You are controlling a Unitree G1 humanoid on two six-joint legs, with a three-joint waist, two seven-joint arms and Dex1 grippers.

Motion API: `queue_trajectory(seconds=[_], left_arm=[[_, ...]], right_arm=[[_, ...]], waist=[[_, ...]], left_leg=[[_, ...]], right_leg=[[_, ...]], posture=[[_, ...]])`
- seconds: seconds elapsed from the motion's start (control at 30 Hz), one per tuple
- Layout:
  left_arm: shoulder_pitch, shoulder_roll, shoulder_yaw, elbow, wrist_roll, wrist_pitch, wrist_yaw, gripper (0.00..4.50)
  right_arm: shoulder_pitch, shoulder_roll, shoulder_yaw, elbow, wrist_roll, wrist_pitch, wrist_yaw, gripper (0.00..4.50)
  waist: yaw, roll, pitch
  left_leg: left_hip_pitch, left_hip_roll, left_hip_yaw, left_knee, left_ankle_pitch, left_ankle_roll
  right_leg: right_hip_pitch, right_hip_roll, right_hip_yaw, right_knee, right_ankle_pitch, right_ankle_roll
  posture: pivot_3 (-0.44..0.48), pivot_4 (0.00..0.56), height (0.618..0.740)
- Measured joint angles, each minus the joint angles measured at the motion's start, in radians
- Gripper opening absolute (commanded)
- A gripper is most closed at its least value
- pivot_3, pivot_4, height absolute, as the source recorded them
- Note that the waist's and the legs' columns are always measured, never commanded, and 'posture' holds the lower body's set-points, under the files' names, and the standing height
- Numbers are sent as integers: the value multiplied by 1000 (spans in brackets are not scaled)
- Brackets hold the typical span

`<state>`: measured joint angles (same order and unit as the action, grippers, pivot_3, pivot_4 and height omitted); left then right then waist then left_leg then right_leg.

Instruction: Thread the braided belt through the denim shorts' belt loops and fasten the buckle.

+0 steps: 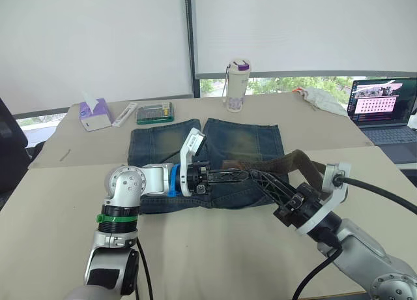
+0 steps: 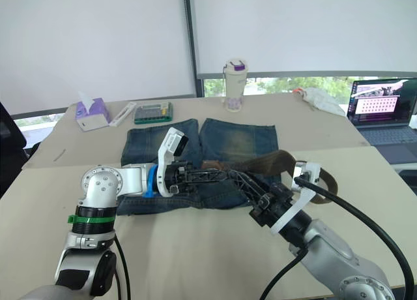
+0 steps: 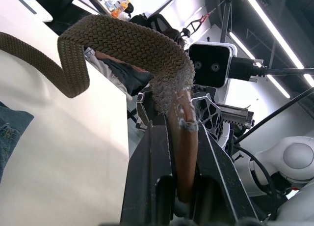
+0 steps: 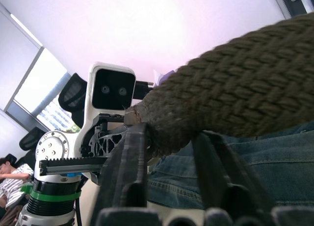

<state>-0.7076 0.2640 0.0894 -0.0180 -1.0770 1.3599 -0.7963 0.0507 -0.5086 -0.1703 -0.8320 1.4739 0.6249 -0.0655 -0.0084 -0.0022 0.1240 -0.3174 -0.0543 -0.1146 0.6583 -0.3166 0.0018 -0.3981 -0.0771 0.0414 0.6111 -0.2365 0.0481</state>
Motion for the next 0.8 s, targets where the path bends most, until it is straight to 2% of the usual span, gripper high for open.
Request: queue_trajectory(seconds=[0.03, 0.07, 0.33, 0.4, 0.5, 0.57, 0.67, 0.7, 0.8], left_arm=[[0, 1, 0, 3, -2, 0, 0, 0], [0, 1, -1, 6, -2, 0, 0, 0], [0, 11, -18, 7, -3, -12, -3, 0], [2, 22, -37, -9, 20, -51, -13, 844], [24, 42, -87, -43, 62, -97, -35, 1780], [53, 103, -150, -100, 167, -221, -57, 2468], [119, 197, -270, -169, 405, -504, -94, 3531], [132, 210, -290, -171, 441, -550, -106, 3807], [186, 227, -349, -174, 566, -708, -129, 3807]], right_arm=[[0, 2, 1, 0, 0, -2, 1, 181], [-1, 4, 2, 0, -1, -3, 0, 35], [-9, 11, 11, 0, -21, -3, -4, 35], [-16, 11, 12, 4, -30, -4, -6, 0], [-56, 1, -7, 32, -72, -27, -35, 0], [-88, -35, -14, 70, -122, -24, -73, 0], [-136, -126, -26, 153, -231, 17, -126, 0], [-145, -138, -29, 168, -247, 25, -132, 0], [-205, -195, -17, 246, -325, 74, -124, 0]], waist=[[0, 0, 0], [0, 0, 0], [-1, 1, -1], [0, 1, -1], [-2, 1, -1], [-3, 2, -1], [1, 1, -1], [2, 1, -1], [7, 1, -1]], left_leg=[[0, 0, 0, 0, 0, 0], [0, 0, 0, 0, 0, 0], [0, 0, 0, 0, 0, 0], [-1, 0, 0, -1, 0, -1], [-1, 0, 1, -1, 1, -1], [-1, 0, 1, -4, 2, -4], [-1, 0, 5, -14, 6, -6], [0, 0, 5, -14, 6, -7], [-2, 1, 5, -14, 6, -3]], right_leg=[[0, 0, 0, 0, 0, 0], [0, 0, 0, 0, 0, 0], [-1, 0, 0, 0, 0, 0], [-1, 0, 0, 0, 0, 0], [-2, 0, 1, 0, 0, -1], [-4, 0, 2, 0, 1, -2], [-5, -1, 5, -3, 2, -4], [-6, 0, 5, -3, 2, -4], [-6, 0, 4, -2, 3, -5]], posture=[[0, 150, 740], [0, 150, 740], [0, 150, 740], [0, 150, 740], [0, 150, 740], [0, 150, 740], [0, 150, 740], [0, 150, 740], [0, 150, 740]])
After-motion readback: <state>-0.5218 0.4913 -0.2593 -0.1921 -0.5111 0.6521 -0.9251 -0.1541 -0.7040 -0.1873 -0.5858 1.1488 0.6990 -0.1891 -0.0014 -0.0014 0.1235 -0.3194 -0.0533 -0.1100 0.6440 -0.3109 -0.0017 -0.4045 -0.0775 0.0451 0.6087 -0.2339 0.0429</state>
